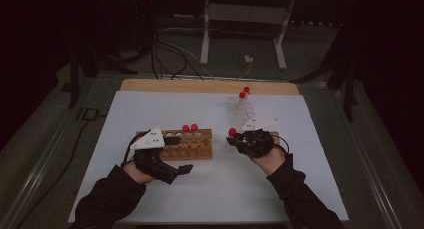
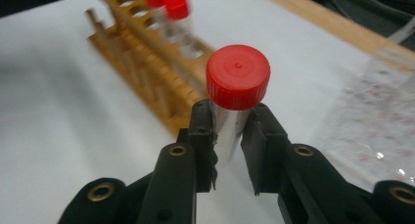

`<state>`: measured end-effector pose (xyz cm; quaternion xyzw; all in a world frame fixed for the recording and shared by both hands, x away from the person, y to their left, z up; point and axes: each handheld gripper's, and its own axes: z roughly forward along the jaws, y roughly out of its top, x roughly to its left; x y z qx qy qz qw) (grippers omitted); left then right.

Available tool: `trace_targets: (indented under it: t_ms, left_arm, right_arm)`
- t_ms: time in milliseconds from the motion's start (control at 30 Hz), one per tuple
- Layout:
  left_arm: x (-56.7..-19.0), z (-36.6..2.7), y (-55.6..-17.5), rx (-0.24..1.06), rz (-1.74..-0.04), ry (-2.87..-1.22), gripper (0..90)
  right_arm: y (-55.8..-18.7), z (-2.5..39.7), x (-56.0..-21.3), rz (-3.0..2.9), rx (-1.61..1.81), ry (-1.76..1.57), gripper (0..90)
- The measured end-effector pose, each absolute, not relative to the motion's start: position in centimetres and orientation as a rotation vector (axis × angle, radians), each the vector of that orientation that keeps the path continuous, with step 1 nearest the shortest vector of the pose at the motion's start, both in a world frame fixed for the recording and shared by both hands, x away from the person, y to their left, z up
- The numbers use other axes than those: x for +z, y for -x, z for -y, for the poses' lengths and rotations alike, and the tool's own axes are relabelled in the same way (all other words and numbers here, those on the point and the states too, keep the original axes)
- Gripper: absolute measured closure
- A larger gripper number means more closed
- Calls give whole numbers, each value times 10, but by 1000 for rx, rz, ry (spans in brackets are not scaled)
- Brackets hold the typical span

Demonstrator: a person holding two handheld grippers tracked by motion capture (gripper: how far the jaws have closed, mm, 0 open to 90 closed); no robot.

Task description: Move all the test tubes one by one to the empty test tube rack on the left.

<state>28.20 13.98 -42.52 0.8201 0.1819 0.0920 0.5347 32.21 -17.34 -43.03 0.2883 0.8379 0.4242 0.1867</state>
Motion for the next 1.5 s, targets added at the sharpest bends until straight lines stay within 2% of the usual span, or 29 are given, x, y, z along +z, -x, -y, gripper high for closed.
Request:
trace_targets:
  t_ms: [467,633,833,1200,1500]
  left_arm:
    - [-423,-123,-279,209,-379,-1977,52]
    - [-423,-116,-279,202,-355,-1978,88]
    - [-424,-108,-279,190,-326,-1981,177]
    - [-431,-95,-281,203,-262,-1999,434]
    - [-434,-87,-281,220,-235,-2027,592]
  right_arm:
    - [-288,147,-451,-2500,1205,-689,746]
    - [-282,138,-455,-2536,1210,-659,746]
    - [-278,131,-455,-2557,1230,-630,746]
    - [-272,127,-452,-2573,1255,-599,746]
    - [-269,126,-449,-2578,1268,-587,746]
